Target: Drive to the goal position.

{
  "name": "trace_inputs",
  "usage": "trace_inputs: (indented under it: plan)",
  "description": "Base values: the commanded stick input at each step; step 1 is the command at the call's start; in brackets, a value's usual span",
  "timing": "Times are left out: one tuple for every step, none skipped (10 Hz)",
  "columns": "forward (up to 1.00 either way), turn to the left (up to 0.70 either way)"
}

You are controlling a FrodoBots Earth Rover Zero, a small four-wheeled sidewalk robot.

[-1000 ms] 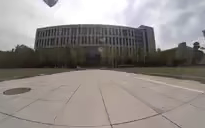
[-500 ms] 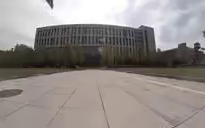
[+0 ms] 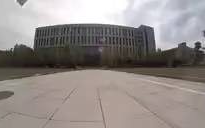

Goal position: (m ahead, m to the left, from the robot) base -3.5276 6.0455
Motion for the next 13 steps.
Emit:
trace_inputs:
  plan:
    - [0.70,0.00]
    - [0.70,0.00]
    - [0.70,0.00]
    - [0.70,0.00]
    - [0.70,0.00]
    - [0.70,0.00]
    - [0.70,0.14]
    - [0.70,0.35]
    - [0.70,0.35]
    - [0.70,0.35]
    - [0.70,0.35]
    - [0.70,0.35]
    - [0.70,0.00]
